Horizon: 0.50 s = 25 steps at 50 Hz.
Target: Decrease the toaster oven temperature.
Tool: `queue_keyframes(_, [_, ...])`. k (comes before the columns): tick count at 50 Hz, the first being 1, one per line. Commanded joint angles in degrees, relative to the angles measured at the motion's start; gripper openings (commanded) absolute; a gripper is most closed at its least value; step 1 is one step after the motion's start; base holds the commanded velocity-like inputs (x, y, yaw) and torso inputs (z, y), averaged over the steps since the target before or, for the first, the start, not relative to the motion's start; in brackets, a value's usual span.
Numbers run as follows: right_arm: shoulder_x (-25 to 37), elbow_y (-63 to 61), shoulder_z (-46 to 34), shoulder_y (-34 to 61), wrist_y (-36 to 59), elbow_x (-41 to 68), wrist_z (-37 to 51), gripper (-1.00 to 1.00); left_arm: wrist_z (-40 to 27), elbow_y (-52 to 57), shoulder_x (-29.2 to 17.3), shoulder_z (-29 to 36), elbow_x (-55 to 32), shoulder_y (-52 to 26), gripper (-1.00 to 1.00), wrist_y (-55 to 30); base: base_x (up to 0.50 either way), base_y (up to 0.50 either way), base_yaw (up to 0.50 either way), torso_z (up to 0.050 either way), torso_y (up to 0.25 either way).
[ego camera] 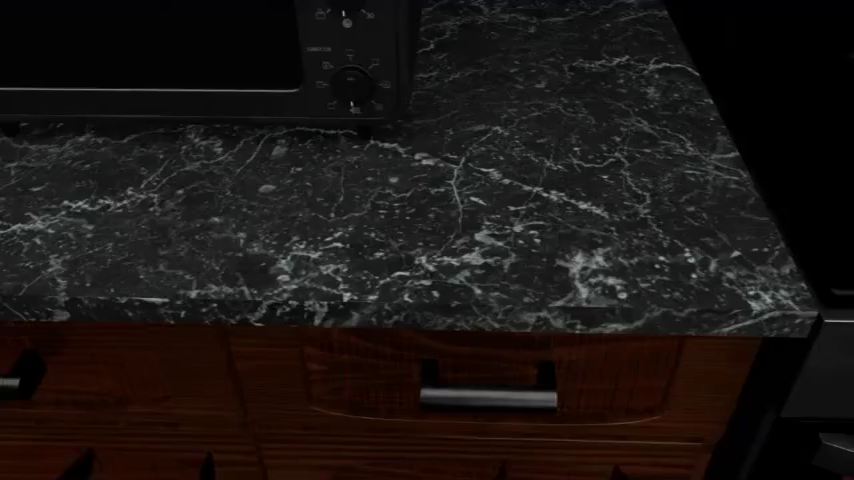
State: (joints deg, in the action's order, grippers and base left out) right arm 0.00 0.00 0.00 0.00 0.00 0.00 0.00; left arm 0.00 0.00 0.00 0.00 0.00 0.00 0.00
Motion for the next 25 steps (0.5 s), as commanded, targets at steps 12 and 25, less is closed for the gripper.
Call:
queue_keyframes(12, [2.5, 1.57, -3.21, 0.53, -0.32, 2.67, 4.03, 1.0, -2.82, -1.11, -2.55, 3.56, -2.61, 0.08, 1.0, 0.85, 0.0, 0.0, 0.0, 0.0, 0.0])
queue_keyframes(25, [6.25, -28.68, -5.64, 5.41, 20.13, -3.01, 7.3, 1.0, -6.61, 27.38, -6.88, 1.44, -1.92, -7.95, 1.0, -15.48, 0.0, 0.0, 0.0, 0.0, 0.0])
